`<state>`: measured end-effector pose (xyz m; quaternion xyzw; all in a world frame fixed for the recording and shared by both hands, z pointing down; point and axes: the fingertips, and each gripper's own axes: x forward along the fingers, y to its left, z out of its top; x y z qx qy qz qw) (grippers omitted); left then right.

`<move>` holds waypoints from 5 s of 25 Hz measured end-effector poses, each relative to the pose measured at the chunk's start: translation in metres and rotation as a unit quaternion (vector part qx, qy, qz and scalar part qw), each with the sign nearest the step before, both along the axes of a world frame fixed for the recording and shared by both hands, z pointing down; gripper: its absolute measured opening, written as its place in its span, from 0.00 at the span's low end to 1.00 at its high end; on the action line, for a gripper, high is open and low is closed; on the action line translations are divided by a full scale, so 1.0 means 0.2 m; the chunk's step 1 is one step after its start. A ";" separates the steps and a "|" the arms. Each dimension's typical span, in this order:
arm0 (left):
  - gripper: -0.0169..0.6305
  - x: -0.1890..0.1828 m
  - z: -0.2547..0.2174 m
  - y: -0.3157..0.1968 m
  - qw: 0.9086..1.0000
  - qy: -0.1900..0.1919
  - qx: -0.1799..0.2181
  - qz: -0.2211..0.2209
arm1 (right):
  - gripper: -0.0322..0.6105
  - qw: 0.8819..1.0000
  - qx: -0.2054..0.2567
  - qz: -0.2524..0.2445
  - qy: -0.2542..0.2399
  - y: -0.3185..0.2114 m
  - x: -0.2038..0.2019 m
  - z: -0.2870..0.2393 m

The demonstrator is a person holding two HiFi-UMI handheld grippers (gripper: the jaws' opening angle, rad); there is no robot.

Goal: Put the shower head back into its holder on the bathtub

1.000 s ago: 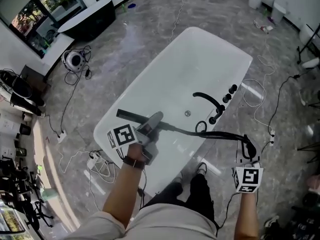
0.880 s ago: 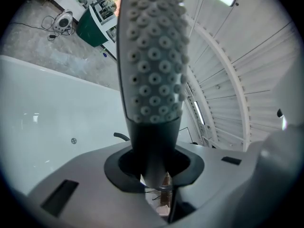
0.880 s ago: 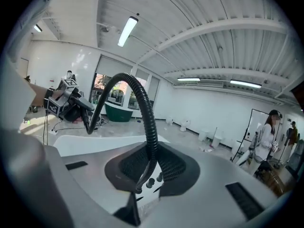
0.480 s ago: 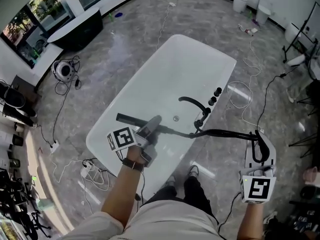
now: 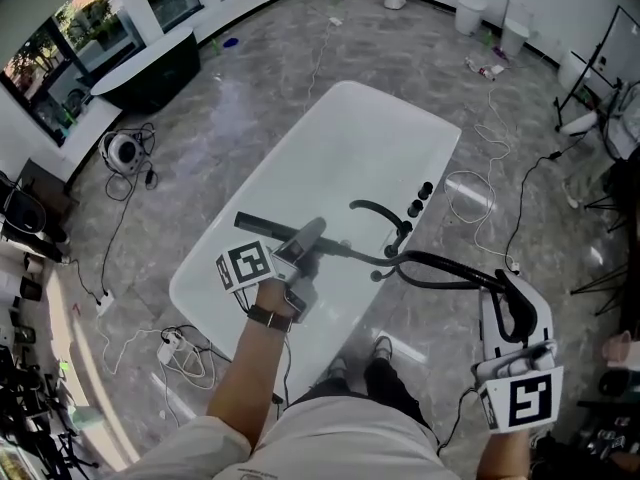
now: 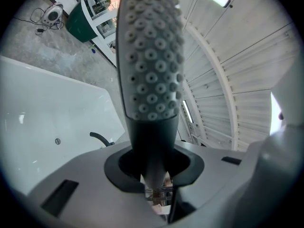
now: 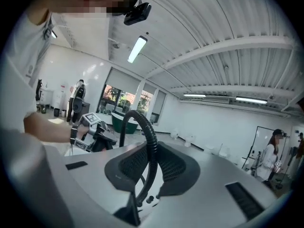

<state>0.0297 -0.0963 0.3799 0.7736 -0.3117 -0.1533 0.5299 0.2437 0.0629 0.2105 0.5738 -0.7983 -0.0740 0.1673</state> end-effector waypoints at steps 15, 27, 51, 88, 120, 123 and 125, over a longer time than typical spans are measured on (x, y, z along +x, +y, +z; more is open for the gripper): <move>0.17 -0.03 0.23 -0.01 0.997 0.022 -0.065 -0.031 | 0.16 0.976 -0.015 -0.123 -0.181 -0.21 -0.27 0.01; 0.17 -0.06 0.27 -0.06 0.996 0.024 -0.072 -0.051 | 0.16 0.915 -0.065 -0.245 -0.315 -0.25 -0.44 0.01; 0.17 -0.24 0.32 -0.09 0.991 0.019 -0.065 -0.114 | 0.16 0.848 -0.156 -0.247 -0.443 -0.42 -0.40 0.14; 0.17 -0.02 0.42 -0.04 0.993 0.006 -0.080 -0.084 | 0.16 0.983 -0.126 0.021 -0.131 -0.47 0.13 0.59; 0.17 -0.01 0.48 -0.02 0.992 0.004 -0.096 -0.085 | 0.16 0.977 -0.134 -0.001 0.163 -0.48 -0.05 0.62; 0.17 -0.03 0.50 -0.02 0.991 -0.003 -0.098 -0.090 | 0.16 0.977 -0.105 -0.013 0.188 -0.56 -0.11 0.74; 0.17 -0.04 0.52 -0.02 0.991 -0.004 -0.099 -0.095 | 0.16 0.983 -0.057 -0.003 0.173 -0.58 -0.09 0.74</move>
